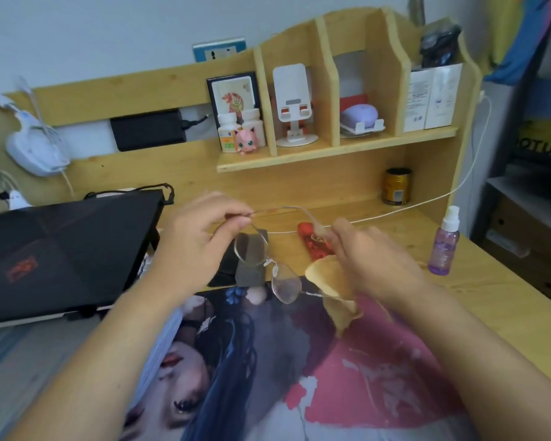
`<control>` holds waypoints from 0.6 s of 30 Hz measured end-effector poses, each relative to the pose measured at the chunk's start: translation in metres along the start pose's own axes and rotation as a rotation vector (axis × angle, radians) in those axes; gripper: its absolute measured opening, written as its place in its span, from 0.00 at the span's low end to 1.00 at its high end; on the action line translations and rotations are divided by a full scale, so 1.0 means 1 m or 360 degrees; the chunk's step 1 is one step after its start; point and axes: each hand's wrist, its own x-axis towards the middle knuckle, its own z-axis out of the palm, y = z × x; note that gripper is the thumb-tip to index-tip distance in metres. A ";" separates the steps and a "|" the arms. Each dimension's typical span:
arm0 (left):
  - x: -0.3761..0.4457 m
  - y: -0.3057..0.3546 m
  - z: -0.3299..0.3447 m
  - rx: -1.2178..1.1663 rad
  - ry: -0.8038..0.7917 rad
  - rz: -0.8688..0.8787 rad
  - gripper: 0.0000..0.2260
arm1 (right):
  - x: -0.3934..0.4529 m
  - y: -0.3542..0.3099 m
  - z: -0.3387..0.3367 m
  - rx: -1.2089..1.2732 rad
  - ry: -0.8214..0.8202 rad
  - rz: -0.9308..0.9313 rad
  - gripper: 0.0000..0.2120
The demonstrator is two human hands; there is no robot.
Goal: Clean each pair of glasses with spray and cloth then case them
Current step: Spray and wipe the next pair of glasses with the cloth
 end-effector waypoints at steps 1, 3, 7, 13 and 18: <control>-0.014 -0.002 0.007 -0.0091 0.0137 -0.0099 0.07 | -0.001 -0.002 -0.004 -0.0086 0.0050 -0.0031 0.12; -0.040 -0.006 0.022 -0.0242 0.0326 -0.0245 0.10 | -0.001 -0.002 -0.005 -0.0030 0.0091 -0.0070 0.12; -0.080 -0.009 0.050 -0.0462 0.0506 -0.0513 0.11 | -0.003 0.002 -0.004 0.0429 -0.0060 -0.0138 0.11; -0.091 -0.010 0.056 -0.0544 0.0593 -0.0548 0.15 | 0.012 0.000 -0.011 0.0126 -0.0210 -0.0292 0.12; -0.088 -0.009 0.054 -0.0555 0.0642 -0.0492 0.14 | 0.029 -0.014 -0.025 -0.0829 0.0085 -0.0542 0.09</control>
